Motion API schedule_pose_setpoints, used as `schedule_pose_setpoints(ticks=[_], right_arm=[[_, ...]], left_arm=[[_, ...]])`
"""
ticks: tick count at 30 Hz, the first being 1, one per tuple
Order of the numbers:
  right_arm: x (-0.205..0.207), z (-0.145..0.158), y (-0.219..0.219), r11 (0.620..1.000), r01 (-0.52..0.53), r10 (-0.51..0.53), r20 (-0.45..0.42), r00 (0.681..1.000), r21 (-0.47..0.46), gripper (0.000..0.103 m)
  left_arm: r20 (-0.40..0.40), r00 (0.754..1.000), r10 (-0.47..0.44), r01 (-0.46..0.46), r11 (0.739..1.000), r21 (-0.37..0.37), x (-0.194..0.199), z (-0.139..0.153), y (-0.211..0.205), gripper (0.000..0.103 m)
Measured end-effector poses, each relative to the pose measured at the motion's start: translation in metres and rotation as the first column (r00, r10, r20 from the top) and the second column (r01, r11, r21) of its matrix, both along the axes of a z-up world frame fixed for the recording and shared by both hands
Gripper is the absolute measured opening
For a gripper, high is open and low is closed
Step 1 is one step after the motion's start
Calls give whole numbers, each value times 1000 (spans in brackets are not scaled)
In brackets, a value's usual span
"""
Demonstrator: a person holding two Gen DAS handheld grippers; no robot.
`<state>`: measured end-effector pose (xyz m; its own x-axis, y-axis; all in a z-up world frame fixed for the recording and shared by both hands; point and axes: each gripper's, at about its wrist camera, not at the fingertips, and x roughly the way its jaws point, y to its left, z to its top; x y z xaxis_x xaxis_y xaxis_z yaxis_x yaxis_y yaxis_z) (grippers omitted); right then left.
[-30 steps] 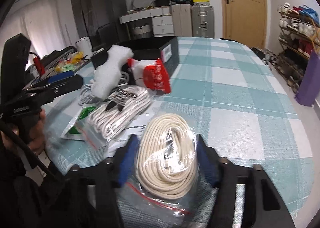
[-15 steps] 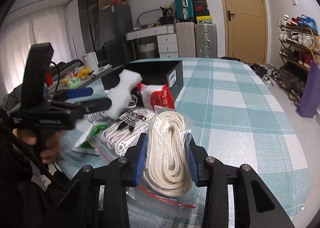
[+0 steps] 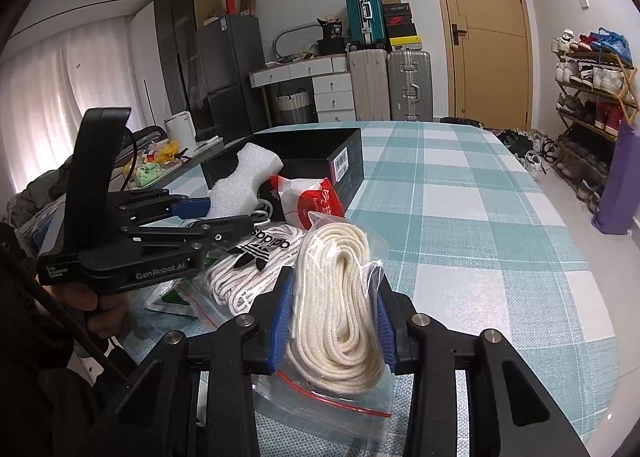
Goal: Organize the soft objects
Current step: 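Lift the rope bag with the right tool while the left tool grasps the white foam, then carry foam and rope bag into the black box and open both tools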
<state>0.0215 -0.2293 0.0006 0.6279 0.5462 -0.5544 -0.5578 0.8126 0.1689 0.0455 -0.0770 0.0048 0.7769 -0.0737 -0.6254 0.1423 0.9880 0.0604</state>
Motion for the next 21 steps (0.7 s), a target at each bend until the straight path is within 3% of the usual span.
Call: schedule_pose_setpoints(ticks=[21], right_arm=[[21,39,20,998,-53,49,75,996,46,37]], left_arm=[[92,994,56,-46,993,-109,-26,45,50,36]])
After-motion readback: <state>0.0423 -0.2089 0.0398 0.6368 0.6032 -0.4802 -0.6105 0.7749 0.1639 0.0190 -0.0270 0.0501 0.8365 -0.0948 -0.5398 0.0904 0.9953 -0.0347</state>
